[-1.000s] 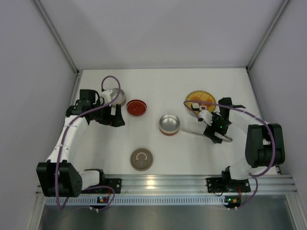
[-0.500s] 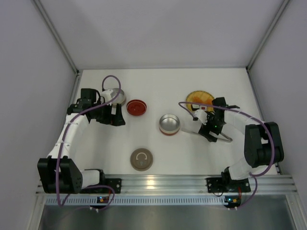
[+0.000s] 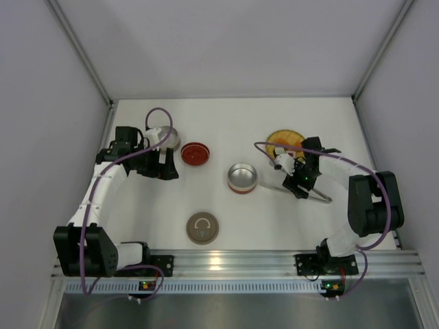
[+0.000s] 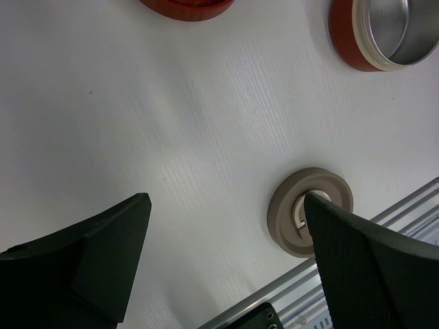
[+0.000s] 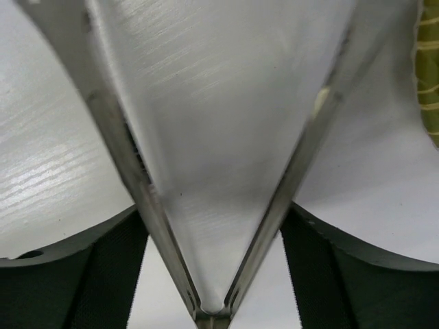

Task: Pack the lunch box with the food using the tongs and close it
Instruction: Pick up the clamp at the center of the board.

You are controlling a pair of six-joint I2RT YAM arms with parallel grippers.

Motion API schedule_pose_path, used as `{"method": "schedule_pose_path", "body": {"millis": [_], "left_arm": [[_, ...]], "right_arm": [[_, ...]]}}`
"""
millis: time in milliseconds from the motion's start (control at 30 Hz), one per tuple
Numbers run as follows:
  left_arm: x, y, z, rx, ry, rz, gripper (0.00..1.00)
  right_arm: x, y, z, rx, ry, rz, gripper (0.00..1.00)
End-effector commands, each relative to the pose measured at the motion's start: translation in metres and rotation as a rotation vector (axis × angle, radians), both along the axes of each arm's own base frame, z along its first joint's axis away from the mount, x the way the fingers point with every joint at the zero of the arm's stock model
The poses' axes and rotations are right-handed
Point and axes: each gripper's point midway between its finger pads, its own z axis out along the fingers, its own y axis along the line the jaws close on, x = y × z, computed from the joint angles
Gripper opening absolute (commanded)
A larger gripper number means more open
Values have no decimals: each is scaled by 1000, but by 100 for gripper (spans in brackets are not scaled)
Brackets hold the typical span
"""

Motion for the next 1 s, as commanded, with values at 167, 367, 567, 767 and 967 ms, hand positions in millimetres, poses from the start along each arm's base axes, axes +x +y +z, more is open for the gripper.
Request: {"method": "schedule_pose_path", "body": {"millis": [167, 367, 567, 767, 967], "left_arm": [[7, 2, 20, 12, -89, -1, 98], [7, 2, 24, 16, -98, -3, 98], [5, 2, 29, 13, -113, -5, 98], [5, 0, 32, 4, -117, -9, 98], [6, -1, 35, -2, -124, -10, 98]], "right_arm": [[-23, 17, -18, 66, 47, 47, 52], [-37, 13, 8, 91, 18, 43, 38], [-45, 2, 41, 117, -23, 21, 32], [-48, -1, 80, 151, -71, 10, 31], [-45, -3, 114, 195, -119, -9, 31]]}}
